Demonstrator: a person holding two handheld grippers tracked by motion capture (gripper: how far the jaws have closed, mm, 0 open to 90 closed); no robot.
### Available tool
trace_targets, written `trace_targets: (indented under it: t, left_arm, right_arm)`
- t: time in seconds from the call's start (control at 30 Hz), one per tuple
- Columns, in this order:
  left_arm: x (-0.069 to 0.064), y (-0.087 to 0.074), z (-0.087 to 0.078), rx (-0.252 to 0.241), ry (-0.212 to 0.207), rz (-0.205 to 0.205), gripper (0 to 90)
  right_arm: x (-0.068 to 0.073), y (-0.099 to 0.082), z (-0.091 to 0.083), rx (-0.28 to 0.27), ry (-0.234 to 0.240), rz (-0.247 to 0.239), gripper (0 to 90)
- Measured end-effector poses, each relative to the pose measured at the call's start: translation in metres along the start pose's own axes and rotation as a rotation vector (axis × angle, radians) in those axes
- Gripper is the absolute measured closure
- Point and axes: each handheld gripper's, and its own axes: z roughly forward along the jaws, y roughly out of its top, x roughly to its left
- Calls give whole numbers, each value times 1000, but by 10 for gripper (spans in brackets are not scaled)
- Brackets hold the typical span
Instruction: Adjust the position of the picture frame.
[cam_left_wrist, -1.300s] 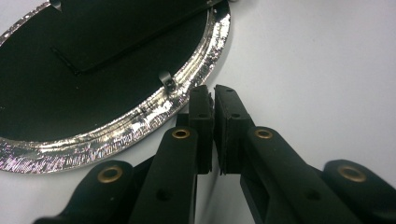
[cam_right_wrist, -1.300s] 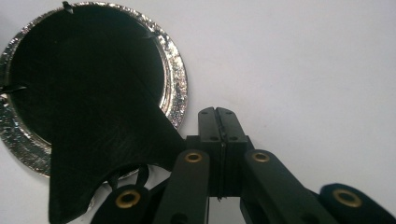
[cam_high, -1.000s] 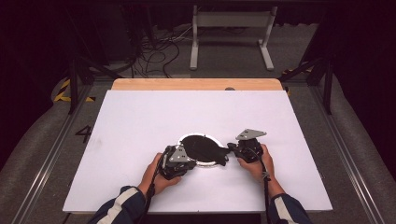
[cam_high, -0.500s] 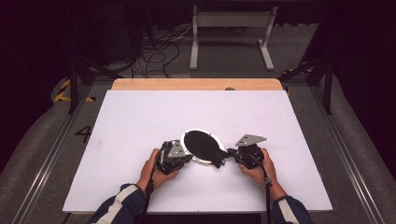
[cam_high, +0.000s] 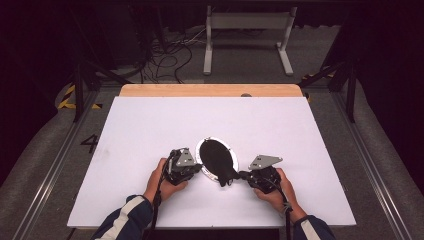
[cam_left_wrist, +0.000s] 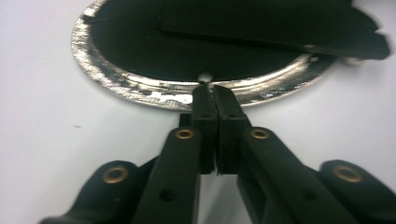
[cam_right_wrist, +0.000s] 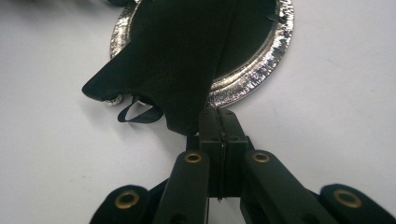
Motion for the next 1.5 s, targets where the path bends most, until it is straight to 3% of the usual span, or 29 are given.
trace_targets:
  t: [0.07, 0.13, 0.23, 0.4, 0.5, 0.67, 0.73, 1.17, 1.5]
  left_arm:
    - [-3, 0, -1, 4, -34, 6, 865]
    - [-8, 1, -1, 16, -12, 29, 861]
    - [-6, 1, -1, 9, -17, 16, 860]
    - [-5, 3, 3, 1, 34, 21, 863]
    - [-4, 3, 4, -6, 34, 10, 860]
    - [-2, 5, 5, 6, 71, 22, 854]
    - [2, 6, 7, -1, 77, 3, 856]
    - [7, 7, 9, -12, 69, -33, 897]
    - [7, 6, 8, -11, 60, -29, 878]
  right_arm:
    - [3, 0, 0, -1, 3, -7, 900]
    - [4, 0, 0, 2, 2, -17, 900]
    - [3, 0, 0, 0, 7, -10, 900]
    - [6, 2, 0, 22, 24, -23, 900]
    - [9, 3, -1, 28, 26, -27, 900]
    - [12, 4, 1, 26, 33, -25, 900]
    - [17, 5, 3, 24, 42, -36, 900]
    - [25, 7, 7, 10, 69, -25, 900]
    - [25, 7, 7, 7, 70, -41, 900]
